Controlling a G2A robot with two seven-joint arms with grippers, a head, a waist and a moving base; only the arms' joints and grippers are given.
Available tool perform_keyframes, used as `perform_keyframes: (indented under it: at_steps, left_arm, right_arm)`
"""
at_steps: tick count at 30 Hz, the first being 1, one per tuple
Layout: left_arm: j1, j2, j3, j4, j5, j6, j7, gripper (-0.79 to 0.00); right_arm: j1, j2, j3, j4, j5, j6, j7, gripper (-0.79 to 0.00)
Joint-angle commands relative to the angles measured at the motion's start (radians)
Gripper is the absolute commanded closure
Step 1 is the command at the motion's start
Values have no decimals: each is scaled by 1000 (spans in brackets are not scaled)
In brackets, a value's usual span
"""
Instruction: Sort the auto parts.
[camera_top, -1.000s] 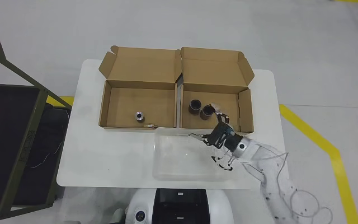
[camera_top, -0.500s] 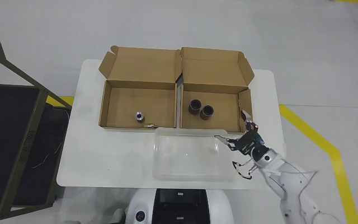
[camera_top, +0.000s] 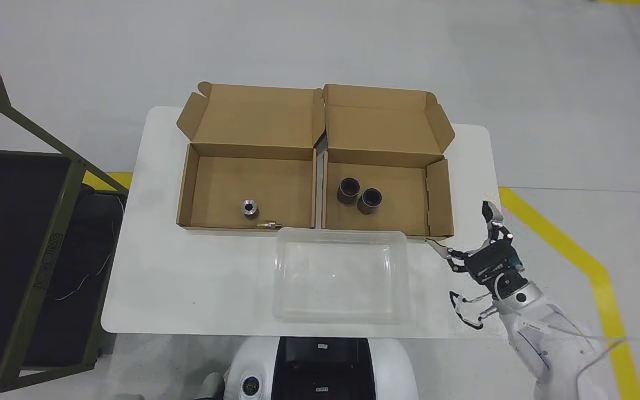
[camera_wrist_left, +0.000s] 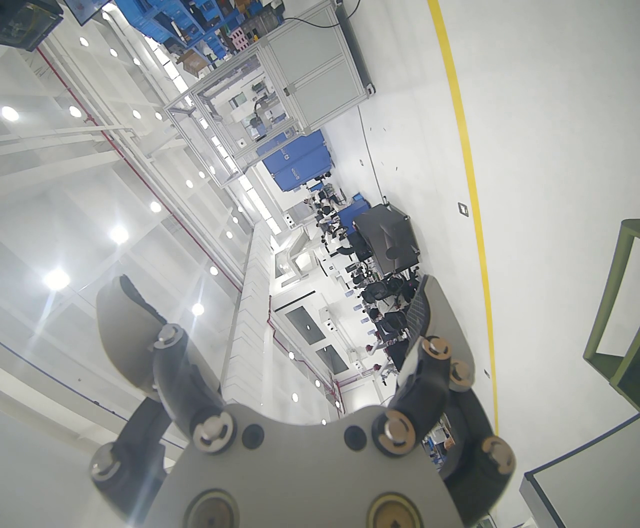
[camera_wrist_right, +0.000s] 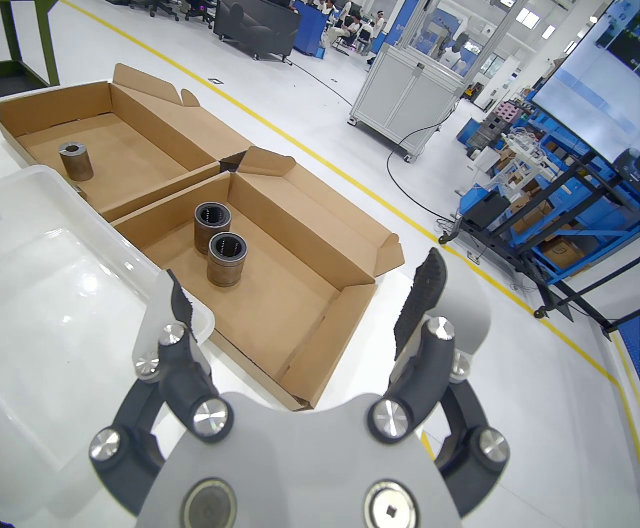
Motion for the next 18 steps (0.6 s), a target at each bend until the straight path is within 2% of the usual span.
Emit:
perform_keyframes:
  at_steps: [1, 18]
  left_arm:
    - [0, 0, 0, 0, 0, 0, 0, -785]
    - [0, 0, 0, 0, 0, 0, 0, -785]
  right_arm:
    - [-13, 1, 13, -9, 3, 4, -1, -785]
    - [-45, 7, 51, -38, 16, 2, 14, -785]
